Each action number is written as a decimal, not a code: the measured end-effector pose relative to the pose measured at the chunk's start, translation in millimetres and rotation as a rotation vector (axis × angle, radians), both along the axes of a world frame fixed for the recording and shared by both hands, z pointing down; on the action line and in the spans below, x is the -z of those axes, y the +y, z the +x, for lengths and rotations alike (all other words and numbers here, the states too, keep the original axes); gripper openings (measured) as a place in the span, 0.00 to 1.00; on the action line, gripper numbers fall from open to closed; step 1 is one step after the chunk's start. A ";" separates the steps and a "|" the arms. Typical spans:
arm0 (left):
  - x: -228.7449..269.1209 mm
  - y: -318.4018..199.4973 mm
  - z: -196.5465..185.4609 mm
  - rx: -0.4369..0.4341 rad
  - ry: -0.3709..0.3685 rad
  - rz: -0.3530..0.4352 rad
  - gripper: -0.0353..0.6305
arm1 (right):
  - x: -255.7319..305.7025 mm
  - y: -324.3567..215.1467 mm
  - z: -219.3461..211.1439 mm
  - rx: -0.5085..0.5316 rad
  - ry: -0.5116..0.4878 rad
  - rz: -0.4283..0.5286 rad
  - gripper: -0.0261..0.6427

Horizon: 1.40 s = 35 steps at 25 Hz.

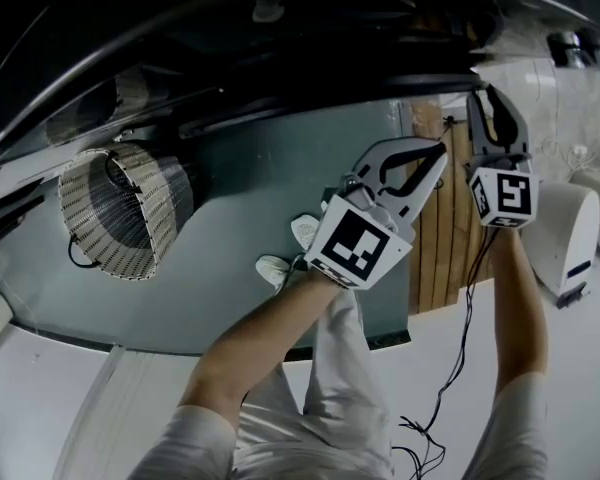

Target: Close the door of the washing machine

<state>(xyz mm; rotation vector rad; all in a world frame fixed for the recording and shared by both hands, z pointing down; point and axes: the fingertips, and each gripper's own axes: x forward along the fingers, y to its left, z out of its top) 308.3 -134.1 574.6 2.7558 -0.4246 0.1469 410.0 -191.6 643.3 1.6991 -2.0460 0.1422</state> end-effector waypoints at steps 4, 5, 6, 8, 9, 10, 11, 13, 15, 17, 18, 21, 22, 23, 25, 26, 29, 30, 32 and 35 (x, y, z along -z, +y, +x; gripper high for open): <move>1.8 5.0 -3.6 -0.021 -0.017 0.018 0.06 | 0.2 2.2 1.8 -0.021 -0.008 0.013 0.18; 2.9 4.4 -5.7 -0.022 -0.020 0.023 0.06 | 0.3 2.5 1.9 -0.017 -0.004 0.010 0.18; 3.6 2.9 -8.2 -0.017 -0.021 0.025 0.06 | 0.3 2.4 1.5 -0.010 0.002 0.006 0.18; 4.7 -0.8 -13.3 0.002 -0.021 0.023 0.06 | 0.3 1.9 0.8 0.003 0.010 -0.004 0.18; 5.7 -1.9 -15.5 0.009 -0.022 0.023 0.06 | 0.1 2.0 1.0 0.003 0.010 -0.007 0.18; 7.5 -2.0 -17.4 0.011 -0.026 0.028 0.06 | -0.2 2.8 2.0 -0.006 0.006 -0.007 0.18; 9.8 -1.5 -19.5 0.010 -0.031 0.037 0.06 | -0.4 4.2 4.0 -0.028 -0.004 -0.003 0.18; 15.0 0.3 -25.2 0.012 -0.038 0.053 0.06 | 1.7 9.6 9.7 -0.104 -0.032 0.018 0.13; 19.7 1.7 -34.1 0.022 -0.040 0.063 0.06 | 8.3 18.7 10.7 -0.166 -0.053 0.048 0.09; 23.1 3.0 -45.7 0.034 -0.048 0.072 0.06 | 16.6 30.8 4.4 -0.187 -0.070 0.065 0.07; 25.0 3.5 -52.5 0.041 -0.053 0.077 0.06 | 21.7 37.2 -0.1 -0.192 -0.087 0.070 0.06; 36.6 4.8 -75.6 0.071 -0.076 0.093 0.06 | 47.1 55.8 -15.0 -0.202 -0.145 0.092 0.06; 43.5 6.5 -83.1 0.082 -0.082 0.095 0.06 | 58.7 62.7 -20.5 -0.197 -0.156 0.099 0.06; 52.0 9.2 -90.6 0.093 -0.084 0.094 0.06 | 71.5 69.9 -26.5 -0.187 -0.163 0.104 0.06; 72.2 16.1 -107.2 0.120 -0.082 0.086 0.06 | 98.4 83.5 -40.8 -0.169 -0.190 0.115 0.06; 82.4 19.2 -117.0 0.138 -0.083 0.075 0.06 | 112.6 88.9 -49.0 -0.164 -0.211 0.121 0.06; 114.6 22.1 -146.9 0.196 -0.087 0.058 0.06 | 159.4 94.6 -77.4 -0.126 -0.258 0.145 0.06; 127.5 22.0 -156.6 0.211 -0.087 0.070 0.06 | 174.7 95.7 -87.6 -0.108 -0.268 0.152 0.06; 156.6 24.8 -176.7 0.238 -0.082 0.094 0.06 | 203.2 102.3 -107.9 -0.077 -0.289 0.153 0.06; 203.3 29.6 -209.8 0.283 -0.071 0.111 0.06 | 246.7 113.7 -136.1 -0.038 -0.330 0.138 0.06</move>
